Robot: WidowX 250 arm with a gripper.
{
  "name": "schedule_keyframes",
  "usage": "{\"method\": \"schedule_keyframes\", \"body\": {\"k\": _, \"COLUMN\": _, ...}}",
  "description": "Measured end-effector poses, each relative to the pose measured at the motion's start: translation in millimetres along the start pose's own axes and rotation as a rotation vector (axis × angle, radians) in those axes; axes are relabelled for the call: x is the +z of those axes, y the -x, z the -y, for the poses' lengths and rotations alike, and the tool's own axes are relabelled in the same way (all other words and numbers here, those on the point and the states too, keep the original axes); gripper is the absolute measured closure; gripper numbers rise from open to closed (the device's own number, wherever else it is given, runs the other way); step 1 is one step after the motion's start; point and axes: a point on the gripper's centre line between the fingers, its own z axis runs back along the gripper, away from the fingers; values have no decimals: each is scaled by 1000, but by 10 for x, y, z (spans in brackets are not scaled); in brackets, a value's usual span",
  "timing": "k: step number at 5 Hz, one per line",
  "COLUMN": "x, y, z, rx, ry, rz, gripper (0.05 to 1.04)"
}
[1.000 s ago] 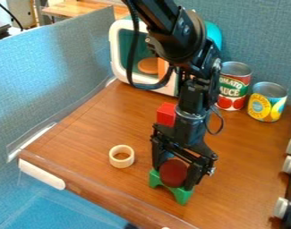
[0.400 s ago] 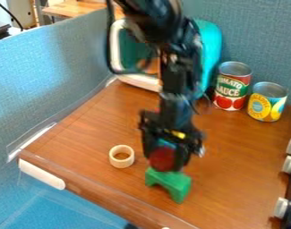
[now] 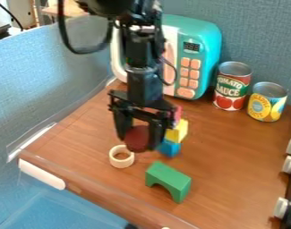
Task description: Move the brown cube to the top of the white cylinder
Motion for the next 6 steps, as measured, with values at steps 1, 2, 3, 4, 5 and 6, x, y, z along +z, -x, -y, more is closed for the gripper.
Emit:
{"method": "schedule_keyframes", "body": {"k": 1, "x": -129, "y": -37, "z": -231, "rx": 38, "ry": -3, "rz": -36, "gripper": 302}}
{"method": "schedule_keyframes", "body": {"k": 2, "x": -230, "y": -101, "z": -305, "rx": 29, "ry": -25, "rz": -69, "gripper": 302}}
{"method": "schedule_keyframes", "body": {"k": 3, "x": -275, "y": -174, "z": -288, "rx": 13, "ry": -42, "rz": -78, "gripper": 302}}
{"method": "schedule_keyframes", "body": {"k": 4, "x": -341, "y": -214, "z": -293, "rx": 7, "ry": -43, "rz": -91, "gripper": 302}}
{"method": "schedule_keyframes", "body": {"k": 5, "x": -414, "y": -256, "z": -304, "rx": 5, "ry": -44, "rz": -82, "gripper": 302}}
{"method": "schedule_keyframes", "body": {"k": 6, "x": -420, "y": -279, "z": -349, "rx": 15, "ry": -48, "rz": -62, "gripper": 302}}
